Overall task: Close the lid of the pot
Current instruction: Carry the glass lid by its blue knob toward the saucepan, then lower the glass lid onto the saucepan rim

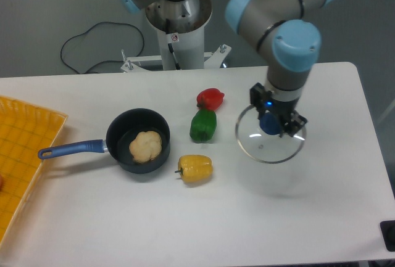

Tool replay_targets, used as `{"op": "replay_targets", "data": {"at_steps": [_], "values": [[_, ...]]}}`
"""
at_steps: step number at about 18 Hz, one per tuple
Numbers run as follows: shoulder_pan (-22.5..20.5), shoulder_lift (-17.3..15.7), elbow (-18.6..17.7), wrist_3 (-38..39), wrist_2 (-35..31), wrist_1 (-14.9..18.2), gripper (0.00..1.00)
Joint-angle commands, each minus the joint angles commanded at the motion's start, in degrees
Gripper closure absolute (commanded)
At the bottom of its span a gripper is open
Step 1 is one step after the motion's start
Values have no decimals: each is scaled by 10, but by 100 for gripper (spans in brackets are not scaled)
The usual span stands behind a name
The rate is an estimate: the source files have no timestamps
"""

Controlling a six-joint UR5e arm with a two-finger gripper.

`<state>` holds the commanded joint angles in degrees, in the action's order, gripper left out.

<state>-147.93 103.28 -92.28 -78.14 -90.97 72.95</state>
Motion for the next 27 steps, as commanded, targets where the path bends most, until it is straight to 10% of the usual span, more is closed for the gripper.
{"op": "replay_targets", "data": {"at_steps": [27], "values": [[193, -41, -106, 168, 25, -53, 58]]}}
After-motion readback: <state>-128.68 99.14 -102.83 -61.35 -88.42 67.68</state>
